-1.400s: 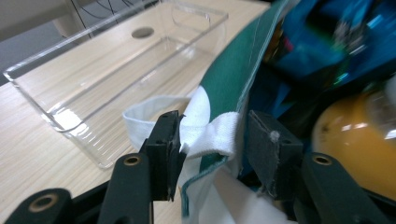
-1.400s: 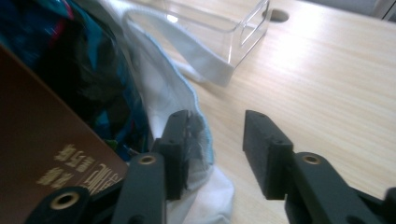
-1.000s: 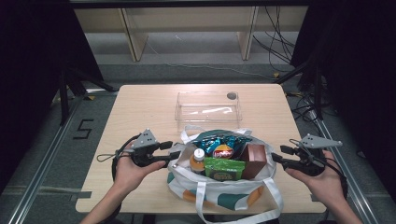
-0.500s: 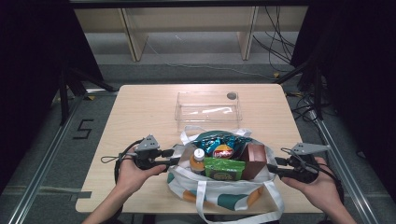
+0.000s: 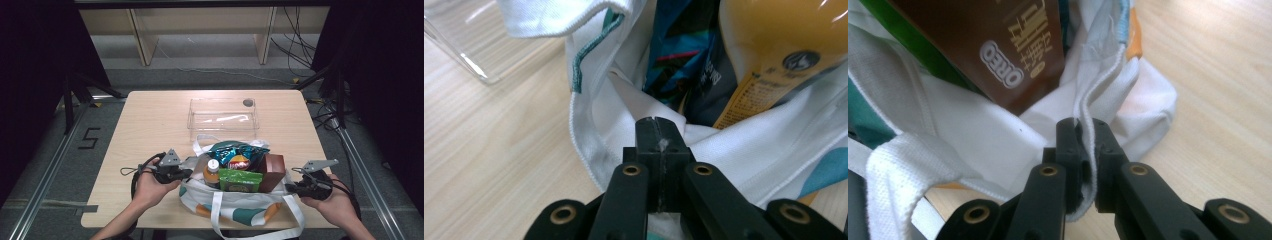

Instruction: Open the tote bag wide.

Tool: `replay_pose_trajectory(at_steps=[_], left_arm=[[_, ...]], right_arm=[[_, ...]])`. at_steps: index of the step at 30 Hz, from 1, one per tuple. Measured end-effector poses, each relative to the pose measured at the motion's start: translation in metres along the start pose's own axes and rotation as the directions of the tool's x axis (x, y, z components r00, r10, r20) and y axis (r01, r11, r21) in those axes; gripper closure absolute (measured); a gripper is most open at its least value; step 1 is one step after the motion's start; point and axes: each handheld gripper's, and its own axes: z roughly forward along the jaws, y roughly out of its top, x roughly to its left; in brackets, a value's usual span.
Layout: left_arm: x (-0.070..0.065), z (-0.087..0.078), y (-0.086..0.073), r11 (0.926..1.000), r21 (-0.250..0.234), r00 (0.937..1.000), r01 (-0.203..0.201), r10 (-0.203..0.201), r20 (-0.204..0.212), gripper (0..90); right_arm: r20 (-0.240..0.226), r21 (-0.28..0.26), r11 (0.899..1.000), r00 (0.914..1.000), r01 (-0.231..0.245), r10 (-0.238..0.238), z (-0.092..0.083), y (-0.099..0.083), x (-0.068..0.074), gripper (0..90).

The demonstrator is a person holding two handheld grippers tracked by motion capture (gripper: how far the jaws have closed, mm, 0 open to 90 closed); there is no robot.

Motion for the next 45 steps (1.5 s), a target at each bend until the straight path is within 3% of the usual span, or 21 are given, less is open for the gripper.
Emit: replay_pose_trajectory(at_steps=[3, 5, 11, 12, 14, 15, 16, 17, 18, 20, 22, 24, 28, 31, 32, 36, 37, 38, 41, 42, 45], left_arm=[[-0.001, 0.003, -0.002, 0.9991, 0.022, 0.9993, -0.036, 0.036, -0.010, 89.9], [-0.001, 0.003, -0.003, 0.9993, 0.023, 0.9993, -0.031, 0.031, -0.020, 89.9], [0.000, 0.006, -0.006, 0.9987, 0.034, 0.9992, -0.037, 0.038, -0.015, 89.9], [0.000, 0.006, -0.006, 0.9990, 0.030, 0.9993, -0.034, 0.035, -0.016, 89.9], [-0.001, 0.006, -0.007, 0.9999, 0.011, 0.9999, 0.004, -0.004, -0.014, 89.9], [-0.001, 0.004, -0.006, 1.0000, -0.007, 0.9999, -0.005, 0.005, -0.016, 89.8], [-0.001, 0.002, -0.006, 0.9994, -0.033, 0.9999, 0.001, -0.001, -0.012, 89.6], [-0.001, -0.002, -0.006, 0.9979, -0.062, 0.9998, 0.021, -0.021, -0.002, 86.2], [-0.002, -0.009, -0.004, 0.9907, -0.128, 0.9988, 0.046, -0.048, -0.010, 83.8], [-0.002, -0.015, -0.002, 0.9849, -0.165, 0.9983, 0.053, -0.056, -0.015, 78.0], [0.000, -0.025, 0.001, 0.9768, -0.209, 0.9987, 0.048, -0.051, -0.009, 74.3], [0.000, -0.031, 0.003, 0.9653, -0.256, 0.9986, 0.050, -0.053, -0.004, 66.9], [0.003, -0.039, 0.005, 0.9408, -0.330, 0.9964, 0.076, -0.060, 0.059, 59.4], [0.005, -0.044, 0.006, 0.9325, -0.348, 0.9942, 0.095, -0.071, 0.080, 58.0], [0.005, -0.045, 0.006, 0.9308, -0.349, 0.9928, 0.109, -0.084, 0.086, 56.5], [0.008, -0.048, 0.008, 0.9190, -0.366, 0.9880, 0.146, -0.117, 0.101, 53.2], [0.008, -0.049, 0.009, 0.9166, -0.369, 0.9869, 0.155, -0.126, 0.100, 47.4], [0.008, -0.048, 0.009, 0.9088, -0.382, 0.9847, 0.167, -0.135, 0.110, 44.3], [0.006, -0.049, 0.009, 0.9113, -0.378, 0.9858, 0.164, -0.137, 0.097, 36.8], [0.006, -0.049, 0.009, 0.9173, -0.374, 0.9903, 0.136, -0.114, 0.079, 35.0], [0.004, -0.049, 0.008, 0.9150, -0.378, 0.9899, 0.142, -0.131, 0.053, 32.5]], right_arm=[[0.039, 0.035, 0.999, 0.9991, -0.020, 0.018, 0.003, -0.002, 0.000, 85.6], [0.025, 0.058, 0.997, 0.9988, 0.041, -0.043, 0.004, -0.003, -0.006, 85.6], [0.044, 0.039, 0.999, 0.9990, 0.004, -0.006, 0.016, -0.007, -0.003, 85.8], [0.014, 0.064, 0.998, 0.9999, -0.004, 0.003, 0.013, -0.006, -0.002, 85.7], [0.043, 0.065, 0.998, 0.9989, 0.016, -0.019, 0.013, -0.005, -0.006, 85.3], [0.032, 0.064, 0.997, 0.9984, 0.045, -0.047, 0.013, -0.006, -0.007, 83.5], [0.028, 0.071, 0.997, 0.9991, 0.030, -0.032, 0.010, -0.005, -0.006, 81.1], [0.039, 0.015, 1.000, 0.9992, 0.003, -0.004, 0.005, -0.004, -0.004, 73.5], [0.068, -0.004, 1.000, 0.9975, -0.015, 0.016, 0.002, -0.003, -0.005, 70.8], [0.010, -0.104, 0.991, 0.9967, -0.079, 0.081, -0.008, 0.001, -0.002, 63.7], [0.019, -0.093, 0.993, 0.9968, -0.075, 0.077, -0.015, 0.004, -0.004, 60.7], [0.025, -0.137, 0.988, 0.9968, -0.072, 0.076, -0.022, 0.008, -0.005, 57.0], [0.053, -0.187, 0.982, 0.9975, -0.036, 0.047, -0.027, 0.016, -0.007, 49.6], [0.086, -0.234, 0.971, 0.9939, -0.047, 0.068, -0.034, 0.020, -0.011, 44.7], [0.104, -0.274, 0.960, 0.9910, -0.052, 0.083, -0.042, 0.024, -0.017, 41.3], [0.096, -0.334, 0.940, 0.9892, -0.073, 0.111, -0.054, 0.028, -0.023, 38.0], [0.095, -0.374, 0.926, 0.9919, -0.043, 0.084, -0.059, 0.030, -0.028, 35.8], [0.087, -0.377, 0.924, 0.9906, -0.065, 0.105, -0.061, 0.031, -0.027, 34.8], [0.076, -0.391, 0.916, 0.9888, -0.089, 0.129, -0.066, 0.034, -0.026, 33.7], [0.063, -0.406, 0.909, 0.9895, -0.094, 0.130, -0.067, 0.034, -0.025, 32.8], [0.055, -0.423, 0.903, 0.9919, -0.080, 0.114, -0.067, 0.035, -0.023, 32.2]])
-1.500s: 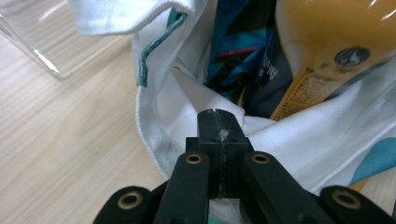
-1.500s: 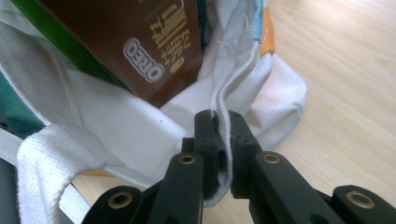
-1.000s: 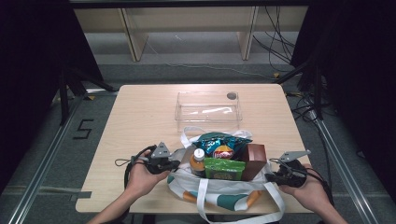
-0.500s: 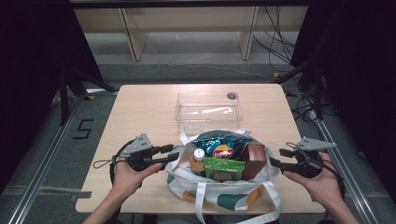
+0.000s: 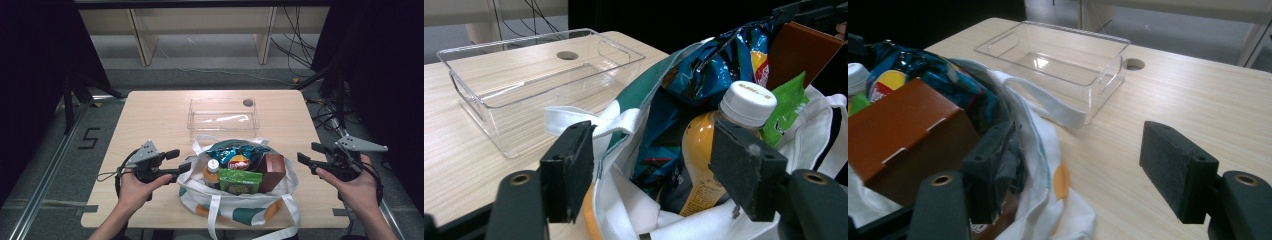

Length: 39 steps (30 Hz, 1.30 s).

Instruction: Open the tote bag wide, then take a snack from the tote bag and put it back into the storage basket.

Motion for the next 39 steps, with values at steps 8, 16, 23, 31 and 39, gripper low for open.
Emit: replay_pose_trajectory(at_steps=[8, 16, 23, 31, 39], left_arm=[[0.000, 0.001, -0.001, 0.9996, 0.021, 0.9997, -0.017, 0.017, -0.017, 28.2], [-0.003, 0.002, 0.002, 0.9993, 0.022, 0.9992, -0.030, 0.031, -0.026, 27.3], [-0.006, 0.001, 0.001, 0.9987, 0.028, 0.9987, -0.043, 0.044, -0.027, 26.8], [-0.007, -0.002, 0.000, 0.9982, 0.030, 0.9984, -0.052, 0.053, -0.022, 26.4], [-0.008, 0.003, 0.004, 0.9984, 0.024, 0.9984, -0.052, 0.052, -0.021, 25.8]], right_arm=[[-0.039, -0.016, 1.000, 0.9990, 0.021, -0.022, 0.005, 0.012, 0.011, 32.0], [-0.107, -0.010, 0.997, 0.9913, 0.076, -0.077, 0.016, 0.036, 0.023, 33.4], [-0.163, 0.007, 0.993, 0.9795, 0.122, -0.119, 0.038, 0.052, 0.044, 34.0], [-0.216, 0.080, 0.982, 0.9649, 0.169, -0.149, 0.061, 0.055, 0.061, 35.5], [-0.259, 0.142, 0.972, 0.9550, 0.185, -0.144, 0.074, 0.053, 0.068, 41.4]])
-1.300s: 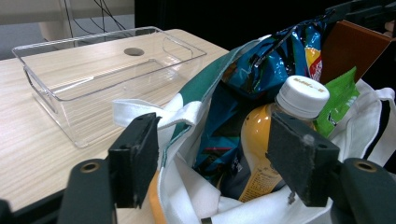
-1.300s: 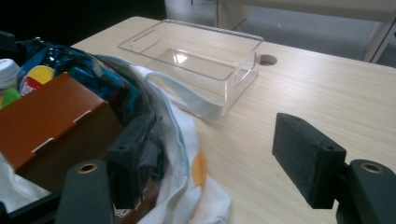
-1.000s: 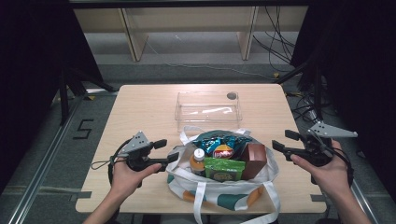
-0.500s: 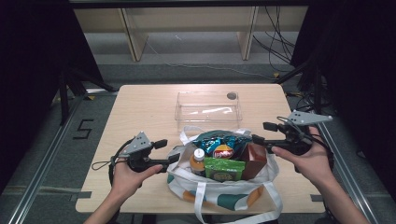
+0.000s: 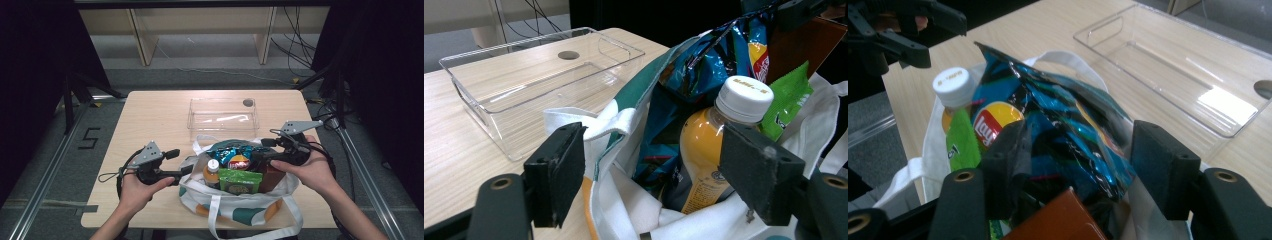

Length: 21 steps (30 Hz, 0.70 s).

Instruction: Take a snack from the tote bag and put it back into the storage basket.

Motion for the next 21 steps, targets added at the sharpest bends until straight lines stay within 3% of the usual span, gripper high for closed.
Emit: replay_pose_trajectory(at_steps=[1, 5, 12, 15, 20, 21], left_arm=[[0.000, 0.001, 0.000, 1.0000, 0.000, 1.0000, -0.002, 0.002, 0.002, 25.7], [-0.001, 0.002, -0.002, 0.9999, 0.008, 0.9999, -0.011, 0.011, 0.008, 25.4], [-0.002, 0.003, -0.003, 0.9999, 0.010, 0.9998, -0.012, 0.012, 0.015, 24.8], [-0.001, 0.003, -0.004, 0.9998, 0.017, 0.9999, -0.010, 0.010, 0.006, 24.8], [-0.001, 0.004, -0.005, 0.9998, 0.020, 1.0000, -0.006, 0.006, 0.008, 24.7], [-0.002, 0.005, -0.005, 0.9998, 0.019, 0.9999, -0.007, 0.007, 0.008, 24.7]], right_arm=[[0.000, 0.013, 1.000, 0.9998, 0.018, -0.018, 0.000, 0.000, -0.003, 41.9], [-0.016, 0.037, 0.999, 0.9994, -0.029, 0.029, 0.003, 0.000, -0.007, 46.4], [-0.009, 0.087, 0.995, 0.9989, -0.045, 0.046, 0.005, 0.005, -0.011, 53.7], [-0.026, 0.124, 0.991, 0.9982, -0.051, 0.055, 0.005, 0.008, -0.013, 62.9], [-0.008, 0.145, 0.989, 0.9994, -0.031, 0.032, 0.007, 0.011, -0.012, 70.5], [-0.006, 0.149, 0.988, 0.9994, -0.033, 0.035, 0.007, 0.012, -0.010, 75.8]])
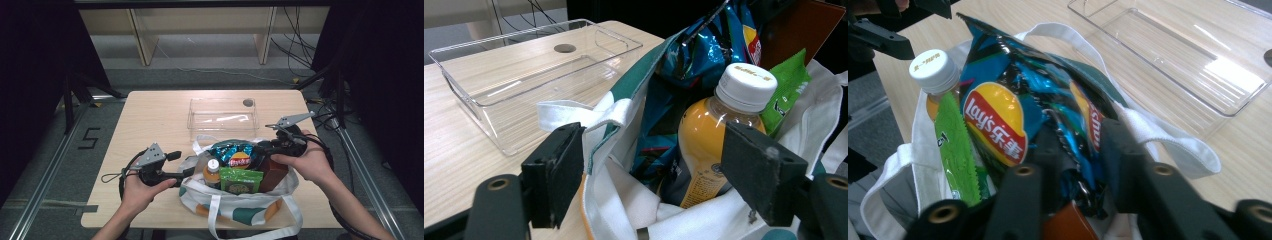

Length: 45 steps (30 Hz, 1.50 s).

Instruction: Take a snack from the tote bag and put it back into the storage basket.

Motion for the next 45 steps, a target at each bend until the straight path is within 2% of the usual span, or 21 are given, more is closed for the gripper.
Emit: replay_pose_trajectory(at_steps=[1, 2, 3, 8, 10, 11, 12, 13, 16, 19, 21, 23, 26, 27, 28, 30, 31, 36, 37, 39, 45], left_arm=[[0.000, 0.000, 0.000, 1.0000, -0.001, 1.0000, -0.003, 0.003, 0.003, 24.7], [0.000, 0.000, 0.000, 1.0000, 0.001, 1.0000, -0.001, 0.001, 0.001, 24.7], [-0.001, 0.000, 0.000, 1.0000, 0.001, 1.0000, -0.002, 0.002, 0.002, 24.8], [0.000, 0.001, -0.001, 1.0000, 0.004, 1.0000, -0.003, 0.003, 0.005, 24.7], [0.001, 0.001, -0.001, 1.0000, 0.000, 0.9999, -0.006, 0.006, 0.012, 24.7], [0.001, 0.001, -0.001, 1.0000, 0.000, 1.0000, 0.001, -0.001, 0.009, 24.7], [0.001, 0.001, -0.002, 1.0000, 0.004, 1.0000, 0.001, -0.001, 0.002, 24.7], [0.001, 0.001, -0.002, 1.0000, 0.004, 1.0000, 0.002, -0.002, 0.003, 24.7], [0.000, 0.002, -0.002, 1.0000, 0.006, 1.0000, 0.005, -0.005, 0.004, 24.7], [0.000, 0.002, -0.002, 1.0000, 0.008, 1.0000, 0.000, 0.000, 0.005, 24.7], [0.001, 0.003, -0.002, 0.9999, 0.008, 0.9999, -0.008, 0.008, 0.014, 24.7], [0.000, 0.003, -0.003, 0.9999, 0.013, 1.0000, -0.004, 0.004, 0.006, 24.7], [0.001, 0.003, -0.003, 0.9999, 0.015, 1.0000, -0.002, 0.002, 0.004, 24.7], [0.001, 0.004, -0.004, 0.9999, 0.016, 1.0000, -0.002, 0.001, 0.009, 24.7], [0.001, 0.004, -0.004, 0.9999, 0.015, 0.9999, 0.000, 0.000, 0.013, 24.7], [0.000, 0.004, -0.004, 0.9998, 0.022, 1.0000, 0.004, -0.004, 0.004, 24.7], [0.000, 0.004, -0.004, 0.9997, 0.023, 1.0000, 0.003, -0.003, 0.005, 24.7], [0.001, 0.005, -0.004, 0.9997, 0.023, 1.0000, -0.003, 0.003, 0.009, 24.7], [0.001, 0.006, -0.004, 0.9997, 0.026, 1.0000, -0.005, 0.004, 0.007, 24.7], [0.000, 0.007, -0.005, 0.9996, 0.028, 0.9999, -0.005, 0.005, 0.009, 24.7], [0.000, 0.007, -0.004, 0.9995, 0.029, 0.9999, -0.007, 0.006, 0.008, 24.7]], right_arm=[[-0.003, 0.002, 1.000, 0.9997, 0.024, -0.024, -0.001, 0.001, -0.001, 78.0], [0.005, -0.024, 1.000, 0.9999, 0.015, -0.015, 0.002, 0.000, 0.001, 79.9], [0.005, 0.007, 1.000, 0.9997, 0.024, -0.024, 0.000, 0.001, 0.000, 81.3], [0.002, 0.015, 0.999, 0.9993, 0.036, -0.036, 0.001, 0.002, 0.001, 86.6], [0.019, -0.004, 0.999, 0.9987, 0.047, -0.047, 0.003, 0.001, 0.002, 88.0], [0.002, 0.005, 0.999, 0.9989, 0.047, -0.047, 0.002, 0.002, 0.003, 88.8], [0.011, -0.017, 0.999, 0.9994, 0.034, -0.034, 0.004, 0.001, 0.005, 89.2], [0.009, -0.010, 0.998, 0.9976, 0.068, -0.068, 0.003, 0.001, 0.005, 90.0], [0.014, -0.010, 0.995, 0.9953, 0.096, -0.095, 0.001, 0.001, 0.006, 90.0], [0.020, -0.035, 0.995, 0.9957, 0.091, -0.090, 0.000, 0.000, 0.010, 90.0], [0.029, -0.076, 0.989, 0.9919, 0.126, -0.124, -0.003, 0.000, 0.011, 90.0], [0.018, -0.083, 0.991, 0.9943, 0.107, -0.105, -0.003, 0.000, 0.012, 90.0], [0.033, -0.105, 0.986, 0.9913, 0.130, -0.128, -0.006, 0.001, 0.010, 90.0], [0.014, -0.112, 0.988, 0.9941, 0.108, -0.107, -0.006, 0.001, 0.013, 90.0], [0.034, -0.123, 0.985, 0.9928, 0.118, -0.115, -0.005, 0.001, 0.012, 90.0], [0.010, -0.115, 0.986, 0.9931, 0.117, -0.117, -0.006, 0.001, 0.012, 90.0], [0.031, -0.115, 0.986, 0.9922, 0.123, -0.121, -0.004, 0.001, 0.012, 90.0], [0.028, -0.116, 0.984, 0.9905, 0.137, -0.135, -0.003, 0.000, 0.012, 90.0], [0.046, -0.120, 0.985, 0.9920, 0.122, -0.117, -0.001, 0.000, 0.014, 89.9], [0.039, -0.118, 0.979, 0.9862, 0.165, -0.161, -0.002, 0.001, 0.013, 89.9], [0.053, -0.141, 0.979, 0.9888, 0.146, -0.139, -0.001, 0.000, 0.016, 90.0]])
